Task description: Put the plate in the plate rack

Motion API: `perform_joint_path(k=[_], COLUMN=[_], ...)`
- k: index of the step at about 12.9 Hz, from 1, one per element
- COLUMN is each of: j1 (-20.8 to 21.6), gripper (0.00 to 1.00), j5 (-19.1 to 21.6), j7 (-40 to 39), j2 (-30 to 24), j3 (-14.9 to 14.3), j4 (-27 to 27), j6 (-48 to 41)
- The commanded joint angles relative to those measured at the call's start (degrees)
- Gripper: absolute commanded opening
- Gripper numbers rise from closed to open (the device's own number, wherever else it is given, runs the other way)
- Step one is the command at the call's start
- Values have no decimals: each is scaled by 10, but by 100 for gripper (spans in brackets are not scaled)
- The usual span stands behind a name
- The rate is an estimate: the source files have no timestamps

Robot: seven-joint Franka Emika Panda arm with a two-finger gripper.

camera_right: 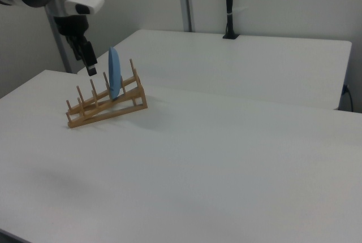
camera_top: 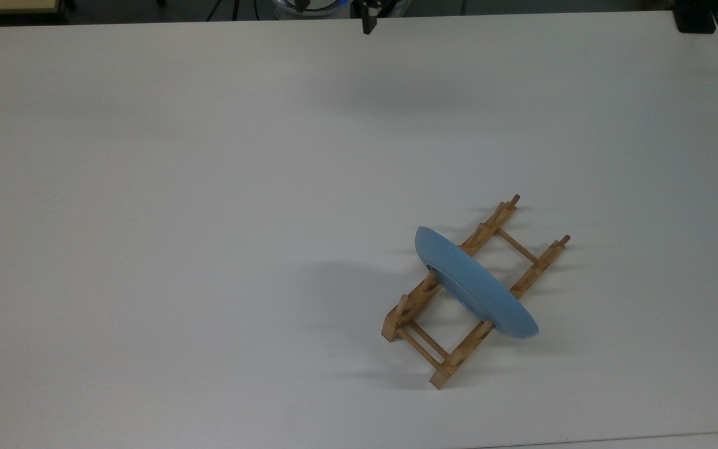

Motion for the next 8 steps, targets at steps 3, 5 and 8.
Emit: perform_joint_path(k=[3,5,8], j1=[-15,-32,-42], gripper=[100,100,100], j5=[14,15,13], j7=[-216,-316,-347], j2=[-18,-17,-15], j3=[-5,-8,-18], j4=[-19,-17,-13], j6=[-3,-5,-3])
